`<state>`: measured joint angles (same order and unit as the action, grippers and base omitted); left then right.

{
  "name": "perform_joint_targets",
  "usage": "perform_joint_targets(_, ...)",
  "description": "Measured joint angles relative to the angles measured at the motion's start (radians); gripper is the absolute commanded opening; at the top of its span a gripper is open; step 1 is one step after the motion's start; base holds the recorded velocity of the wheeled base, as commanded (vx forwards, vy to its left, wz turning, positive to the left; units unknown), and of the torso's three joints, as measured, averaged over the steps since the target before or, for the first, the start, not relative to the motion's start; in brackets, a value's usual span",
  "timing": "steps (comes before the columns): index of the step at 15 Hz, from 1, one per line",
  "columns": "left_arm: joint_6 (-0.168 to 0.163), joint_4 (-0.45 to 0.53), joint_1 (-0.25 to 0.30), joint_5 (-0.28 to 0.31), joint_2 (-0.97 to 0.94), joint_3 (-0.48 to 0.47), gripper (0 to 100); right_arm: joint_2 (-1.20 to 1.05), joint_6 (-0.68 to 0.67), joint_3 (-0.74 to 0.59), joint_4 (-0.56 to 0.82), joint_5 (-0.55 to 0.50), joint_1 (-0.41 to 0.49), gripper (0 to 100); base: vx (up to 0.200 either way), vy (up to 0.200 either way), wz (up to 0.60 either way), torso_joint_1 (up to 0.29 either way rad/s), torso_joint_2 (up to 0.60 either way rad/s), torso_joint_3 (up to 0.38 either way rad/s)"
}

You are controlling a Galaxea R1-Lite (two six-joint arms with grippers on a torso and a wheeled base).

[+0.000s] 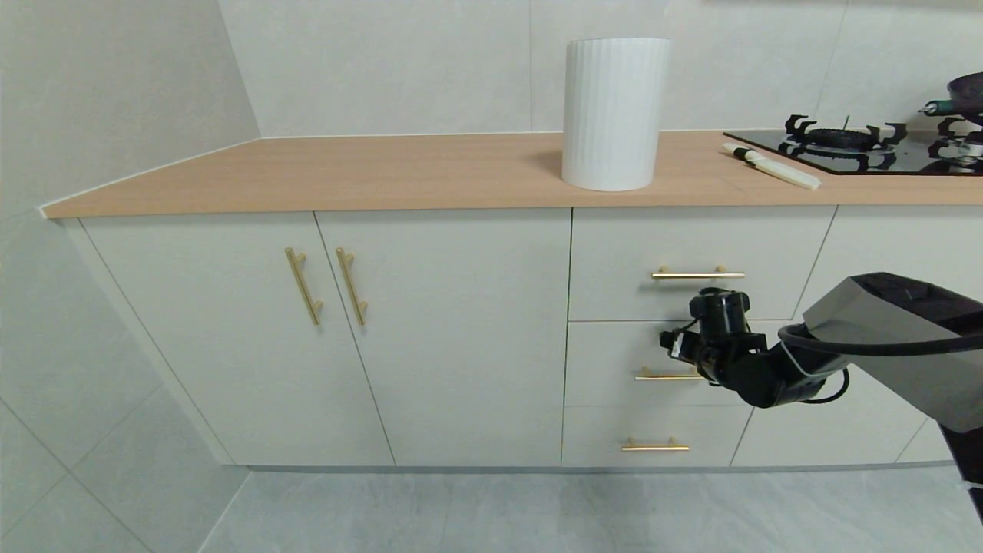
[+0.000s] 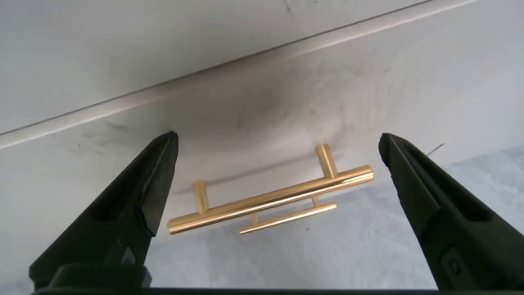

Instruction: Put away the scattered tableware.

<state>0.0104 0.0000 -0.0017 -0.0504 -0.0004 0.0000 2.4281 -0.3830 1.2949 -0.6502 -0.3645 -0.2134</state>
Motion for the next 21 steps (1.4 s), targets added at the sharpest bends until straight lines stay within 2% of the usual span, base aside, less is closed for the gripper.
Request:
perform_joint_targets(3,0.0,0.0,0.0,0.0,0.0,0.0,100,-0.046,-0.001,-0.073,-0.008,-0.017,0.0,100,0.0,0.0,0.0,0.0,0.0,0.0)
perform_joint_targets(6,0.0,0.0,0.0,0.0,0.0,0.0,100,-0.22,0.003,-0.254,-0.006,-0.018,-0.006,100,0.0,0.0,0.0,0.0,0.0,0.0)
perform_joint_targets(10,0.0,0.0,0.0,0.0,0.0,0.0,100,-0.608,0.029,-0.503,0.001,-0.033,-0.006,100,0.0,0.0,0.0,0.0,0.0,0.0)
perform_joint_targets(14,0.0,0.0,0.0,0.0,0.0,0.0,100,-1.098,0.174,-0.713,0.025,-0.06,0.01,100,0.0,0.0,0.0,0.0,0.0,0.0)
perform_joint_targets(17,0.0,0.0,0.0,0.0,0.0,0.0,100,-1.474,0.284,-0.817,0.173,-0.065,0.044,100,0.0,0.0,0.0,0.0,0.0,0.0)
perform_joint_targets(21,0.0,0.0,0.0,0.0,0.0,0.0,100,-1.93,0.375,-0.867,0.526,-0.057,0.076,100,0.0,0.0,0.0,0.0,0.0,0.0)
